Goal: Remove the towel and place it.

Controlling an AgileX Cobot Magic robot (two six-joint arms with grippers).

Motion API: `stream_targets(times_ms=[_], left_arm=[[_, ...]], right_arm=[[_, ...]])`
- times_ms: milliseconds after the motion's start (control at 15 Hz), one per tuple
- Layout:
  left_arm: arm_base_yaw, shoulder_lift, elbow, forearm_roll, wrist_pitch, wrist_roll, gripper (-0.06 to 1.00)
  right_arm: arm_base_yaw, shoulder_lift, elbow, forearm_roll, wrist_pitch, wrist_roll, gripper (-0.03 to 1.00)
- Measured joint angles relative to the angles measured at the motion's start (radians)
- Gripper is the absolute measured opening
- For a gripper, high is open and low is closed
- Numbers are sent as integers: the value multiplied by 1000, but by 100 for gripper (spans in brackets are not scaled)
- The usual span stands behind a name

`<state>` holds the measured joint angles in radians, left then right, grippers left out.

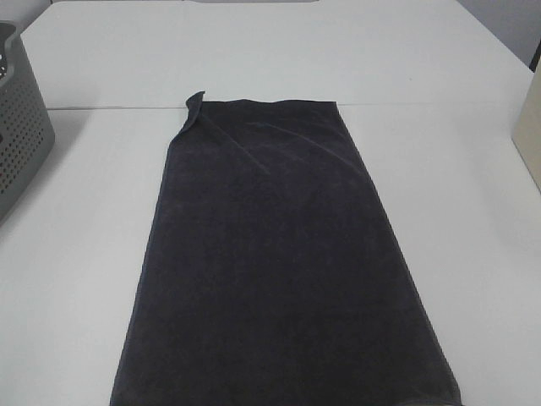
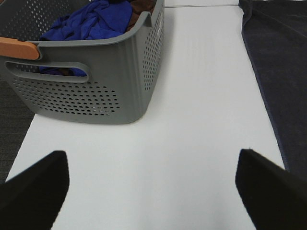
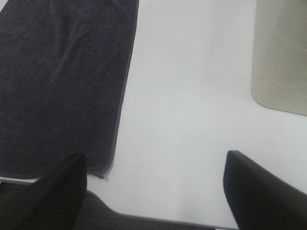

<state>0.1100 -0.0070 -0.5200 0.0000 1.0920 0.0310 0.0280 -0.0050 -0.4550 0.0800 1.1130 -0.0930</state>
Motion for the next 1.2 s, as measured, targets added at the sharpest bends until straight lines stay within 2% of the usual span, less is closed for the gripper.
stream_targets(times_ms=[1200], left_arm=[[0, 0, 0, 0, -2, -1, 88]], right_arm=[[0, 0, 0, -1, 0, 0, 76]])
